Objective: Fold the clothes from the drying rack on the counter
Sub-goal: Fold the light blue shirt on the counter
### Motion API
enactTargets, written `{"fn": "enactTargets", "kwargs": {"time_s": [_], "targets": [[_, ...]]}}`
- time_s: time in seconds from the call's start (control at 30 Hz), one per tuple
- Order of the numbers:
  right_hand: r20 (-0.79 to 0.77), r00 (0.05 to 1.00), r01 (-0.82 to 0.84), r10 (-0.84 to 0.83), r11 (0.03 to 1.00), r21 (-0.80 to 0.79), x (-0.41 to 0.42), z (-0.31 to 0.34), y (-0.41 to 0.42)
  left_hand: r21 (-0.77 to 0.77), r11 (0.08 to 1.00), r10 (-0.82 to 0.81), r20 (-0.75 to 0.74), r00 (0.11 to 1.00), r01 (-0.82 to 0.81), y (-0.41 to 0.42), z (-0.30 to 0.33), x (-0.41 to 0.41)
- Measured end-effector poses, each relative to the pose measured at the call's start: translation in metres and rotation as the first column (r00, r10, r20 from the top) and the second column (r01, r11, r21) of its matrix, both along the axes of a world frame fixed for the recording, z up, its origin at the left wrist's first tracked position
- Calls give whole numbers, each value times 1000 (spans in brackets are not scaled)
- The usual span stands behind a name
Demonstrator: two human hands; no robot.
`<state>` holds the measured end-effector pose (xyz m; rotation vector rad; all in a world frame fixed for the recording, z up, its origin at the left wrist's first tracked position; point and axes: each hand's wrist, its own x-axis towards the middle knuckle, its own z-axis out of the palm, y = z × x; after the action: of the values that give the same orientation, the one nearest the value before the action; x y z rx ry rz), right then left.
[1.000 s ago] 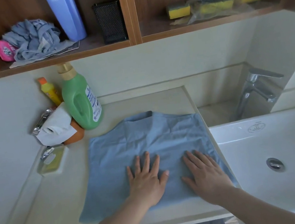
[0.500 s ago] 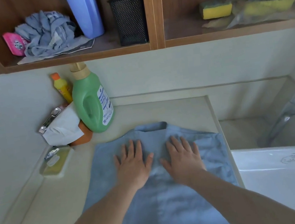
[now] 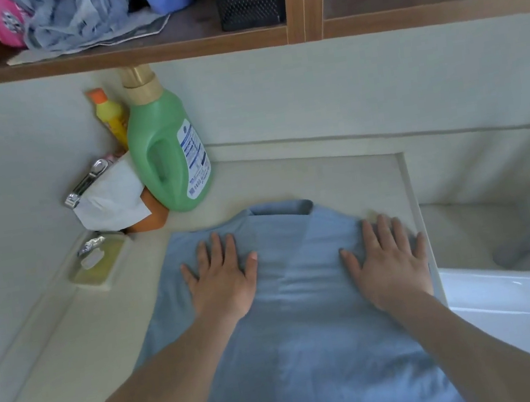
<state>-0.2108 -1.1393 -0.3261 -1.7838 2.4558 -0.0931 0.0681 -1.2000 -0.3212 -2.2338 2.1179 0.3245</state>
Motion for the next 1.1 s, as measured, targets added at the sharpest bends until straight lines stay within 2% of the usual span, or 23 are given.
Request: {"fn": "enactTargets", "kwargs": {"time_s": [0.13, 0.23, 0.3, 0.43, 0.5, 0.6, 0.83, 1.1], "targets": [[-32, 999, -18, 15, 996, -91, -1, -2, 4, -77, 997, -23, -52, 998, 19, 20, 6, 0], [-85, 993, -92, 79, 984, -154, 3, 3, 10, -91, 968, -242, -71, 968, 235, 59, 17, 3], [-62, 989, -147, 137, 972, -185, 23, 9, 19, -73, 926, -375, -75, 924, 370, 90, 26, 8], [18, 933, -353, 359, 923, -152, 96, 28, 48, -5, 865, -502, -19, 865, 502, 131, 20, 17], [75, 899, -431, 432, 902, -28, 132, 30, 68, 7, 882, -471, 1, 882, 471, 138, 11, 26], [113, 905, -420, 410, 903, 87, 156, 17, 97, 12, 913, -408, 33, 913, 407, 140, 4, 56], [39, 967, -253, 250, 959, 129, 141, 16, 116, -1, 935, -355, 63, 933, 356, 147, 1, 147], [34, 999, -20, 16, 992, 122, 108, 15, 135, 24, 980, -199, 85, 976, 198, 147, 3, 184]]}}
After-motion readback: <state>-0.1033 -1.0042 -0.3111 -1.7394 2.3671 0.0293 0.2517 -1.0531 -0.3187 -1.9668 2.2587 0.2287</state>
